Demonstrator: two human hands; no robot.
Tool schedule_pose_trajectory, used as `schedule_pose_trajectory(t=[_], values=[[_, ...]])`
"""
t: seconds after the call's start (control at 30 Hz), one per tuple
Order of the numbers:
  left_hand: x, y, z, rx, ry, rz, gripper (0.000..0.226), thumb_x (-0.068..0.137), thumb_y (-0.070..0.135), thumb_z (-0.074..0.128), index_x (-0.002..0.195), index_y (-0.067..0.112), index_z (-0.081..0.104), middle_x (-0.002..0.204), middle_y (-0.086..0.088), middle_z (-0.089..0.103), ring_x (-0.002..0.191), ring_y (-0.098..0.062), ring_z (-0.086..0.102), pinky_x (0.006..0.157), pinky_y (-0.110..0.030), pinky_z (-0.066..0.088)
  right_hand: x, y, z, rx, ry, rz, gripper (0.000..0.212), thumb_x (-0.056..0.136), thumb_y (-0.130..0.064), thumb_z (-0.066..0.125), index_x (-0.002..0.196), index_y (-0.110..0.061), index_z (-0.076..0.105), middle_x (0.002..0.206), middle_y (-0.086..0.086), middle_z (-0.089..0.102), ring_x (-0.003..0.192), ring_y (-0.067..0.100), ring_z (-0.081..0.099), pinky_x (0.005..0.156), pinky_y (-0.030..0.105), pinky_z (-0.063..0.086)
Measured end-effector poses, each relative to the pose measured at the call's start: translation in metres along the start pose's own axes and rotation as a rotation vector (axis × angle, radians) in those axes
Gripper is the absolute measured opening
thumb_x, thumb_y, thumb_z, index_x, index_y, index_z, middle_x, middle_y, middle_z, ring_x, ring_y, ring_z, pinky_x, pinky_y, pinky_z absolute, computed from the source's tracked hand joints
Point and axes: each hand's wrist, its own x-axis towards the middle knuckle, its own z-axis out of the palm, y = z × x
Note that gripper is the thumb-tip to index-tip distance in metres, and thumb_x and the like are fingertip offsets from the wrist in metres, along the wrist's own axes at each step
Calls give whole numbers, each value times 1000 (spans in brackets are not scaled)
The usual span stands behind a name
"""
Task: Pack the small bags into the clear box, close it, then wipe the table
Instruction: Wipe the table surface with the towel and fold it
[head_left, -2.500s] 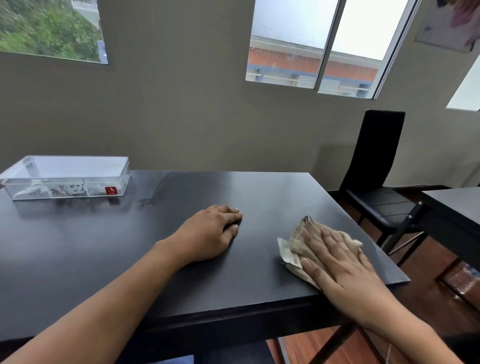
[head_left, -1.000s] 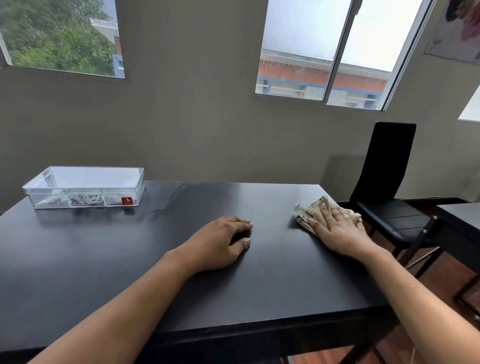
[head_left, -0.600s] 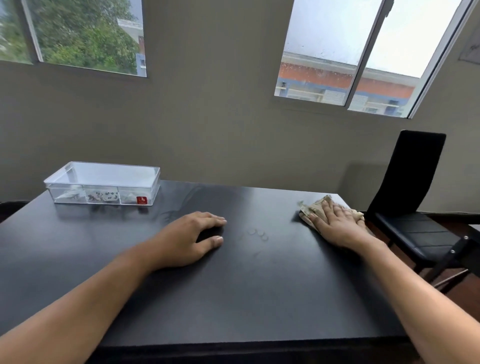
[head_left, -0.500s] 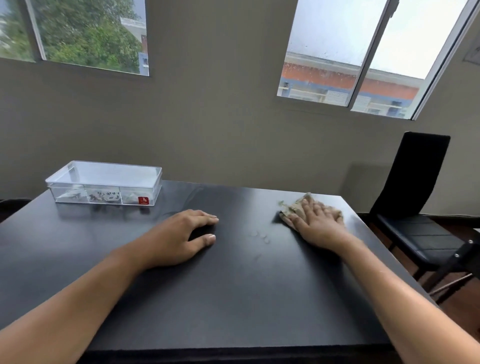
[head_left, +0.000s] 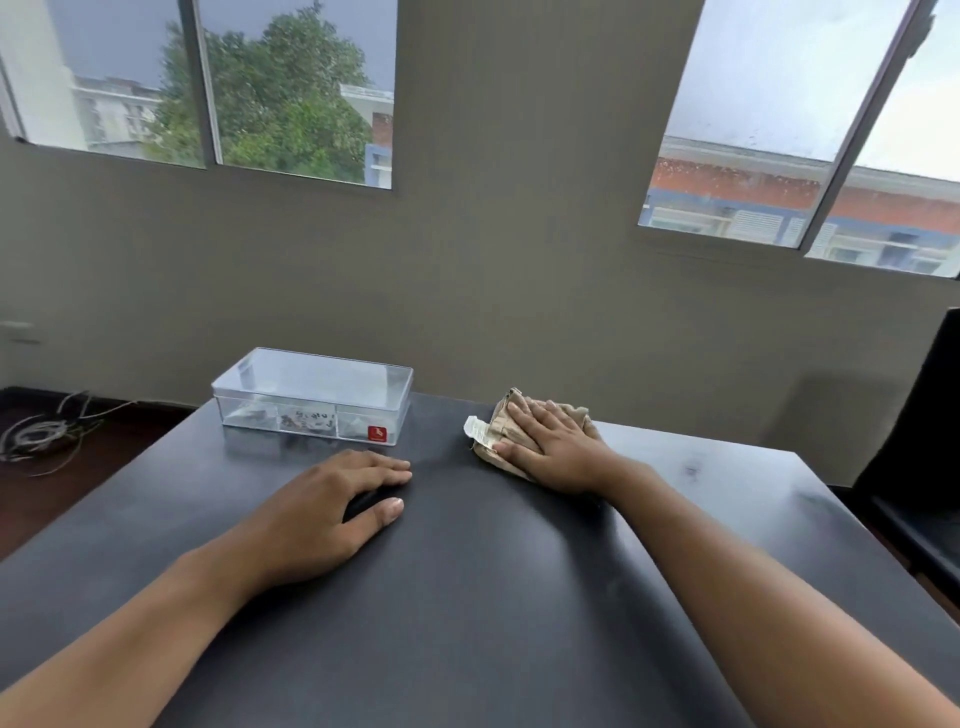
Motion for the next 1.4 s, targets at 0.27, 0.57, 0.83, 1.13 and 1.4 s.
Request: schedule_pose_trajectory(t=[0.27, 0.57, 0.83, 1.13, 1.4], values=[[4, 2, 3, -13, -17, -27, 41, 99, 41, 53, 139, 35, 55, 137, 31, 47, 133, 12, 35, 106, -4, 20, 19, -32, 9, -36, 26, -87, 80, 92, -82, 21, 162, -47, 4, 172, -20, -2, 159, 11, -9, 126, 49, -12], [3, 7, 2, -32, 30, 5, 32, 98, 29, 59, 129, 28, 66, 130, 20, 59, 125, 3, 50, 110, -18, 36, -53, -53, 17, -111, -106, -302, 82, 91, -85, 17, 159, -49, -12, 169, -23, -17, 153, 4, -27, 125, 48, -17], [-23, 7, -9, -36, 70, -3, 31, 97, 26, 59, 127, 27, 68, 128, 22, 62, 122, 6, 53, 106, -14, 39, -99, -65, 23, -100, -65, -277, 87, 91, -86, 14, 160, -43, -15, 168, -25, -18, 152, 0, -27, 127, 47, -10], [-70, -5, -29, -26, 69, -41, 31, 100, 25, 57, 128, 32, 66, 126, 30, 58, 120, 11, 52, 102, -10, 38, -152, -95, 32, -114, -62, -357, 81, 93, -85, 15, 158, -49, -16, 166, -28, -21, 151, -2, -29, 126, 40, -15], [-87, -21, -42, 15, 47, -104, 37, 101, 13, 50, 132, 28, 64, 135, 19, 58, 128, 3, 49, 103, 1, 23, -109, -130, 42, -79, -8, -168, 93, 85, -88, 9, 163, -38, -7, 172, -17, -10, 158, 13, -15, 126, 53, -8]])
